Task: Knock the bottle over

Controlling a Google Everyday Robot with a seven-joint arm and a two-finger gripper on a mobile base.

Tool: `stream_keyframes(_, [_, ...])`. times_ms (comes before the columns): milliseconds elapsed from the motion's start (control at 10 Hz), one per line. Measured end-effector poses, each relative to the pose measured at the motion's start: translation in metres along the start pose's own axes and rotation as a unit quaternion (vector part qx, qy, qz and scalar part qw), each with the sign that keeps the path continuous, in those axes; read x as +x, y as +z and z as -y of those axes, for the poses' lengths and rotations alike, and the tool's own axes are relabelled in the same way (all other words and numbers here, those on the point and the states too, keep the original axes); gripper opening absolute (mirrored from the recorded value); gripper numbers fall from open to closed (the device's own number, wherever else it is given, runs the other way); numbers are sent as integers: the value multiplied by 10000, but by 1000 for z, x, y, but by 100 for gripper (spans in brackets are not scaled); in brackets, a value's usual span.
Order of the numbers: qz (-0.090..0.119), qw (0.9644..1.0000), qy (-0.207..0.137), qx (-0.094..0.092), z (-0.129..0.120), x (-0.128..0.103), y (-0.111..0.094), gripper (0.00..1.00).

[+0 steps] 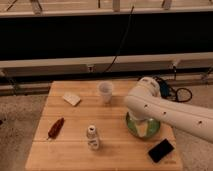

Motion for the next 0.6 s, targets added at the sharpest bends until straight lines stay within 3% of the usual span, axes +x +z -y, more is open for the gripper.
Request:
stream_keyframes(100, [-9, 9999, -110, 8, -4, -8, 2, 78])
stream_keyframes(400, [-20, 9997, -246, 27, -6, -20, 5, 58])
stream_keyframes(600, [-19, 9991, -411, 40, -5, -31, 9, 65])
